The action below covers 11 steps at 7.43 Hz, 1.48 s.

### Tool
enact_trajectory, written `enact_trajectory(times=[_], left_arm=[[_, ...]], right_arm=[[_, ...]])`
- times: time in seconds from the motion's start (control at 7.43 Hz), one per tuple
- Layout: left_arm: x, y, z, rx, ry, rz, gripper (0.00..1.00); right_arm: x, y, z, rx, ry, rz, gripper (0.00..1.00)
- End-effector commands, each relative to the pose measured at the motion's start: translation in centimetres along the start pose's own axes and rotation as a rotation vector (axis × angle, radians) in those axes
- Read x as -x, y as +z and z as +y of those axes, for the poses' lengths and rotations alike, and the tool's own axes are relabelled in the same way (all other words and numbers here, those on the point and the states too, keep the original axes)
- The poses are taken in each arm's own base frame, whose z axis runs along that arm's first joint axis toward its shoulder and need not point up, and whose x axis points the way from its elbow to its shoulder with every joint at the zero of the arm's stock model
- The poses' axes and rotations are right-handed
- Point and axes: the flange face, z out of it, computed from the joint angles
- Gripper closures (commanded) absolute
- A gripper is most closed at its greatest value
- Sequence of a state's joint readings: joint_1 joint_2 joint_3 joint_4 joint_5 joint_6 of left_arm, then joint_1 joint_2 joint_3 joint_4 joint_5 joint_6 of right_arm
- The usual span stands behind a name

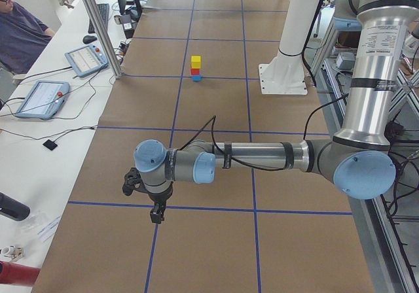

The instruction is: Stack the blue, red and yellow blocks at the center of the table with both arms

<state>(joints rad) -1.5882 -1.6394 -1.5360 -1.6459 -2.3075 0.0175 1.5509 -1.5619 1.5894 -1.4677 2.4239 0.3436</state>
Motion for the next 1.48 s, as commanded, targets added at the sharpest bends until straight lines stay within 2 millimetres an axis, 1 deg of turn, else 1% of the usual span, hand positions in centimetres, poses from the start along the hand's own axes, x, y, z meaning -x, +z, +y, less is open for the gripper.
enact_trajectory(times=[0.0, 0.27, 0.54, 0.81, 1.35], left_arm=[[-0.75, 0.12, 1.71, 0.0, -0.046, 0.072, 0.0], [-0.6, 0.25, 1.82, 0.003, -0.049, 0.067, 0.0], [-0.7, 0.14, 1.79, 0.001, -0.047, 0.067, 0.0], [-0.84, -0.02, 1.68, -0.002, -0.044, 0.067, 0.0], [-0.78, 0.04, 1.7, 0.0, -0.046, 0.067, 0.0]], right_arm=[[-0.07, 0.01, 0.37, 0.009, 0.008, -0.003, 0.01], [-0.52, 0.18, 0.59, 0.012, 0.016, 0.002, 0.01], [-0.71, 0.17, 0.41, 0.005, 0.018, 0.038, 0.01], [-0.43, 0.1, 0.25, 0.004, 0.014, 0.036, 0.01], [-0.49, 0.12, 0.29, 0.003, 0.014, 0.037, 0.01]])
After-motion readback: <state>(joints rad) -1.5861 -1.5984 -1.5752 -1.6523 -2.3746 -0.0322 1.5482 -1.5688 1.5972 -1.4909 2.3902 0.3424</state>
